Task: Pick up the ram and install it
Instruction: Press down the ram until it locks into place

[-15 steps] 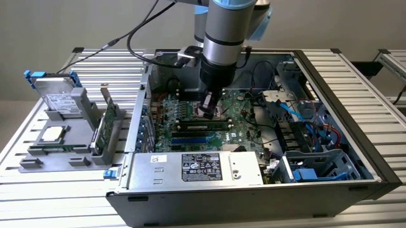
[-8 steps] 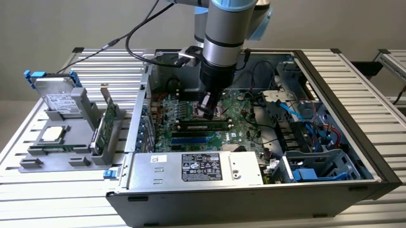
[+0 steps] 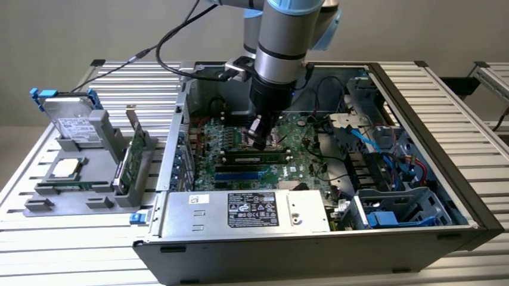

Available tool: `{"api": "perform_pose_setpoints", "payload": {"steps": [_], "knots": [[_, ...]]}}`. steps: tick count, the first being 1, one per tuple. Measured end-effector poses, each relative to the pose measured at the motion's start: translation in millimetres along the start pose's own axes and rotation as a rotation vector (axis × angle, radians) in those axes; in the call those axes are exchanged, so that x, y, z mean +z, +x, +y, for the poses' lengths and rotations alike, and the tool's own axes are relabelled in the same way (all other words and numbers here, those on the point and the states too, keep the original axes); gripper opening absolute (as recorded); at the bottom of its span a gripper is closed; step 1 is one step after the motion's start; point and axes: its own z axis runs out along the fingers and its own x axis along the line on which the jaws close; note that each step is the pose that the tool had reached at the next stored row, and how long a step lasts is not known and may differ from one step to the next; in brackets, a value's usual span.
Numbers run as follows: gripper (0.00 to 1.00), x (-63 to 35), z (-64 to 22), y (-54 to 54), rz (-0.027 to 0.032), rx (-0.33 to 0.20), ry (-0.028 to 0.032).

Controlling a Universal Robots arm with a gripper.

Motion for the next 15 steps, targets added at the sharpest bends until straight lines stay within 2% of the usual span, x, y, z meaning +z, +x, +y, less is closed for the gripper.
{"api": "perform_pose_setpoints", "payload": {"steps": [3,5,11,14,15], "knots": [[0.10,0.0,-0.1,0.1,0.0073,0.021,-0.0145],[0.10,-0.6,0.0,0.3,0.0109,0.036,-0.0208],[0.10,-6.0,0.4,0.6,0.0084,0.093,-0.0244],[0.10,-6.8,0.5,0.5,0.0092,0.122,-0.0236],[0.10,-6.9,0.5,0.6,0.0110,0.131,-0.0222]]}}
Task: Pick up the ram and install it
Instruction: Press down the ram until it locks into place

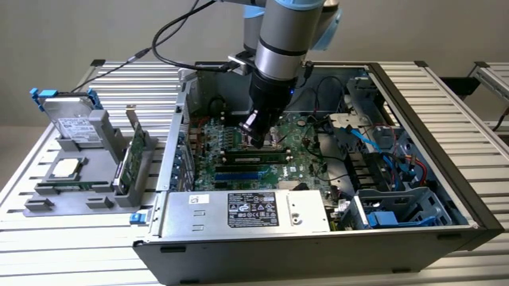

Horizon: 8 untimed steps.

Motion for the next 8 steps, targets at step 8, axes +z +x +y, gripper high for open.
{"api": "perform_pose_setpoints", "payload": {"steps": [8], "knots": [[0.10,-0.1,0.1,0.0,0.0213,0.069,0.0259]]}}
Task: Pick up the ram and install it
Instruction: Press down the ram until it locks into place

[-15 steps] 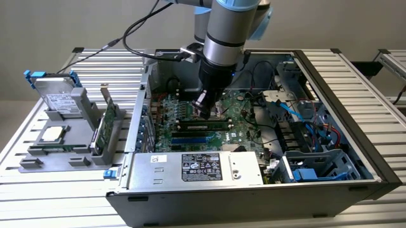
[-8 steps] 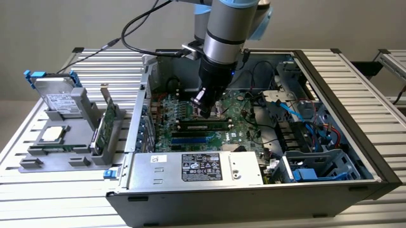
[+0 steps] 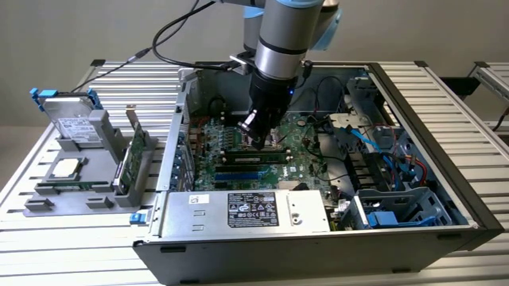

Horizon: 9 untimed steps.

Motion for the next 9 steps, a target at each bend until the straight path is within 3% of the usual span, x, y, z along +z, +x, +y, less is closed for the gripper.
{"api": "perform_pose_setpoints", "payload": {"steps": [5,9], "knots": [[0.10,0.0,0.0,0.0,0.0031,0.043,0.0172],[0.10,0.2,0.0,0.0,-0.0005,0.082,0.0238]]}}
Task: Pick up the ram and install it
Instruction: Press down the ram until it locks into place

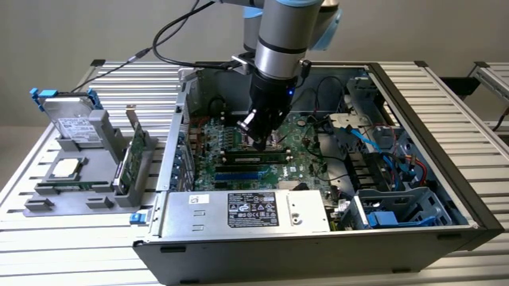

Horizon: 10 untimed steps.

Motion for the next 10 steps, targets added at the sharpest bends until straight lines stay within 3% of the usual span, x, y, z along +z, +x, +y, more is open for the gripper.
{"api": "perform_pose_setpoints", "payload": {"steps": [10], "knots": [[0.10,0.5,0.0,-0.1,-0.0123,0.108,0.0026]]}}
